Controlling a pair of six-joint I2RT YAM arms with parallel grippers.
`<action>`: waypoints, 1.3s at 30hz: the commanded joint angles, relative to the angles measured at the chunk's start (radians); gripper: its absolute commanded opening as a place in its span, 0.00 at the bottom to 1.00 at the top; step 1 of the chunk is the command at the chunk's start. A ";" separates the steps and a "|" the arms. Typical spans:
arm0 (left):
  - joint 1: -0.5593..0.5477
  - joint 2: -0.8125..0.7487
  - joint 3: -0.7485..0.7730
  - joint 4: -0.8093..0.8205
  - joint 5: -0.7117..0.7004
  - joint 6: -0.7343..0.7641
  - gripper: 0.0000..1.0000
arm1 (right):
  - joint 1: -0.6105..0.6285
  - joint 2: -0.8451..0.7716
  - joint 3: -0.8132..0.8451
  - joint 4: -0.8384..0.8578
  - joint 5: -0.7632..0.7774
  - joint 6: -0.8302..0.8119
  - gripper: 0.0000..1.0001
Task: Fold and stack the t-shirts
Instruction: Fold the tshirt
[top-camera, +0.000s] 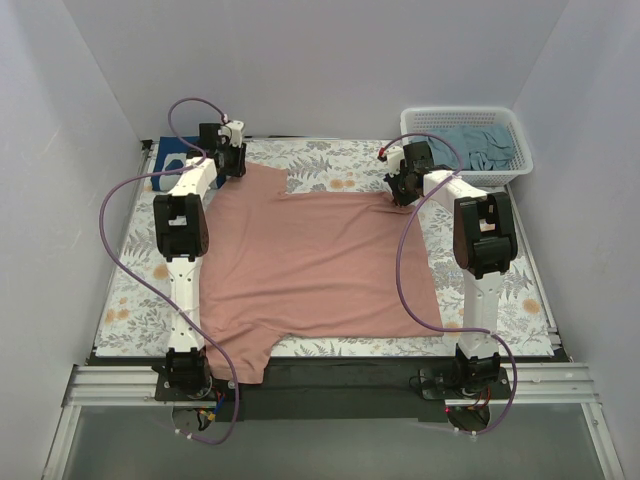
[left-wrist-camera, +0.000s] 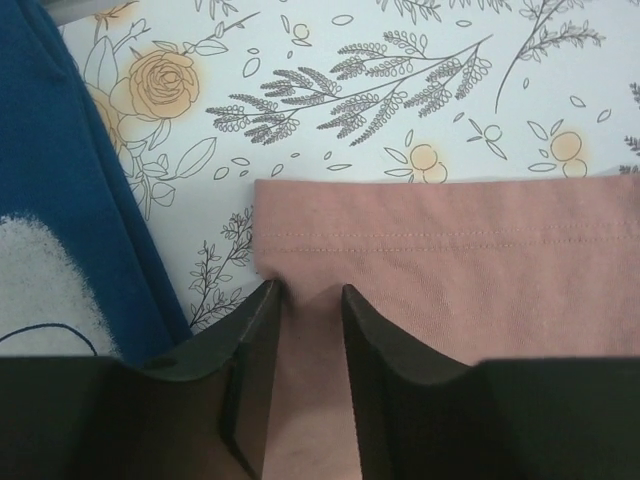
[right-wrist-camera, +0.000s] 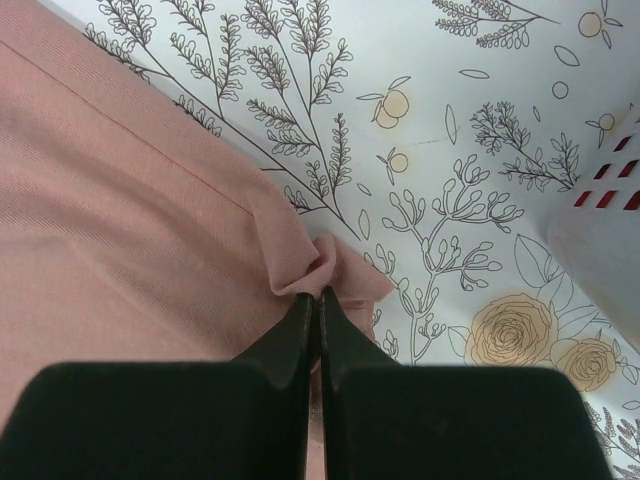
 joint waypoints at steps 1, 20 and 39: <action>-0.014 0.035 0.010 -0.079 0.039 -0.007 0.28 | 0.002 -0.015 0.001 -0.087 0.003 -0.015 0.01; -0.002 -0.080 0.023 -0.102 -0.029 -0.012 0.52 | 0.004 -0.007 0.014 -0.087 -0.003 -0.011 0.01; -0.002 -0.225 -0.095 -0.063 -0.049 -0.027 0.71 | 0.004 -0.011 0.014 -0.085 -0.002 -0.011 0.01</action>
